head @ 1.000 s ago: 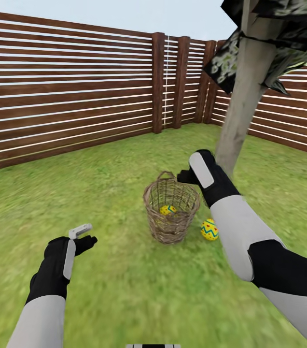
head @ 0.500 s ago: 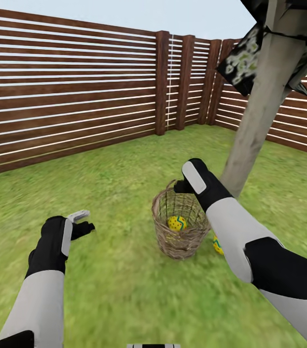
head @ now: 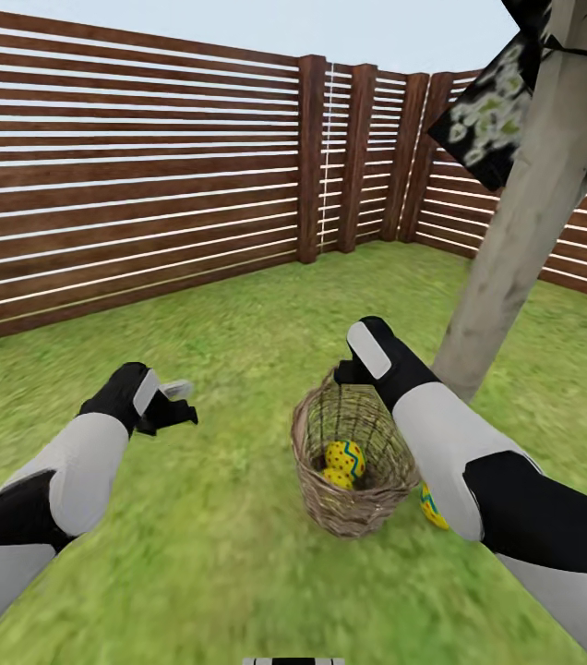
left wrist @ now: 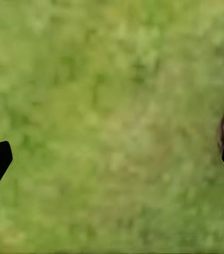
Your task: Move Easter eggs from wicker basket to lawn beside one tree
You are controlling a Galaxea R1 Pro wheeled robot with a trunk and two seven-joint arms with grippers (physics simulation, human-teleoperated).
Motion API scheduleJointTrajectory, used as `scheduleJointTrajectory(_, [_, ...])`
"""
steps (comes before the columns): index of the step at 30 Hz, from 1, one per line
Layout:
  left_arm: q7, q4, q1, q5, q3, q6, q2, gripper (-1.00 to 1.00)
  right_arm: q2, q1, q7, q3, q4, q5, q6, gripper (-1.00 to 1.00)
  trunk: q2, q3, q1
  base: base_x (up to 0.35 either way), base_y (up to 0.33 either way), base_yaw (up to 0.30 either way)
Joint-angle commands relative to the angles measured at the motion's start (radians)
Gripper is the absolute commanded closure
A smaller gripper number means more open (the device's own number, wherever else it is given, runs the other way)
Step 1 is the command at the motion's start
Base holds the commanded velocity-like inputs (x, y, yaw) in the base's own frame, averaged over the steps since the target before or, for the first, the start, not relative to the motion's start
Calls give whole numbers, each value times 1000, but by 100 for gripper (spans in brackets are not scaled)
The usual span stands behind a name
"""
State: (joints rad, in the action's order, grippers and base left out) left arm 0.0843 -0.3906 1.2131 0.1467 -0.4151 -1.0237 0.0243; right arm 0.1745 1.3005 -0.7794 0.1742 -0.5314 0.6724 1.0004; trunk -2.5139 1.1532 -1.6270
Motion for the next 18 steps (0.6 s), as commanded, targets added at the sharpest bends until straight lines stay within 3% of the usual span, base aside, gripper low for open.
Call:
scheduleJointTrajectory(1, [-1,44,41,10,-8,-4,1,-100,0,0,-9,2,0,9,1,-100,0,1,0,342,0,0])
scheduleJointTrajectory(5, [-1,103,107,10,-9,-3,3,-100,0,-1,-8,2,4,9,0,-100,0,1,0,342,0,0])
scheduleJointTrajectory(9, [0,117,123,5,-14,1,1,-100,0,-1,-8,2,5,9,0,-100,0,1,0,241,0,0])
scheduleJointTrajectory(18, [3,122,130,-3,-31,21,16,-100,0,-27,-8,2,6,9,0,-100,0,1,0,43,0,0])
